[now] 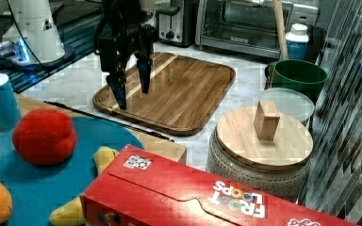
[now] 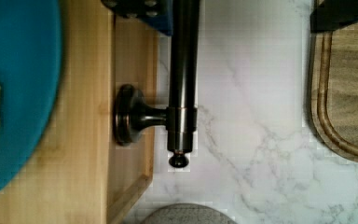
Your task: Open the drawer.
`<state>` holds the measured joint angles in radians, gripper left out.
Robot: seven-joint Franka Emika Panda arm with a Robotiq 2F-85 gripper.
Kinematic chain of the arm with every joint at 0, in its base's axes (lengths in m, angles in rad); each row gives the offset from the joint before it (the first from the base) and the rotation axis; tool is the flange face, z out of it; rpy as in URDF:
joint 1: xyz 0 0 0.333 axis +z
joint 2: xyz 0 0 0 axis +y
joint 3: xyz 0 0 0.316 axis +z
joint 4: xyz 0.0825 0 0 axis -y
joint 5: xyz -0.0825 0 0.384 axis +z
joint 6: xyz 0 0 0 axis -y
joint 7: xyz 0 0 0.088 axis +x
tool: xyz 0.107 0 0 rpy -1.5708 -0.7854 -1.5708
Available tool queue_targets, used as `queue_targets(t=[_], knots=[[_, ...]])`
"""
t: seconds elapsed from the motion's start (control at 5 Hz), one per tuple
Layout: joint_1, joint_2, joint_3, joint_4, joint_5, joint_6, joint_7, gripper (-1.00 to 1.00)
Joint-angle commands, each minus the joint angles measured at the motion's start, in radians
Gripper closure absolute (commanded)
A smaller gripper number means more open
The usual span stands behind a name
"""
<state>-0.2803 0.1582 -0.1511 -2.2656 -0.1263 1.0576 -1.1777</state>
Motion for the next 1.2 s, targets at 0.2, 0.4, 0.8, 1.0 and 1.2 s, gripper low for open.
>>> queue_targets(t=[0.2, 0.4, 0.8, 1.0, 1.2], knots=[[-0.026, 0.07, -0.021, -0.045, -0.066, 0.194, -0.024, -1.0], [-0.027, 0.074, -0.026, -0.06, -0.077, 0.244, 0.005, -1.0], [-0.01, 0.077, -0.023, -0.063, -0.095, 0.218, 0.063, -1.0], [0.001, 0.085, -0.013, -0.073, -0.073, 0.228, 0.076, -1.0], [0.063, 0.048, -0.04, -0.094, -0.105, 0.173, 0.177, -1.0]])
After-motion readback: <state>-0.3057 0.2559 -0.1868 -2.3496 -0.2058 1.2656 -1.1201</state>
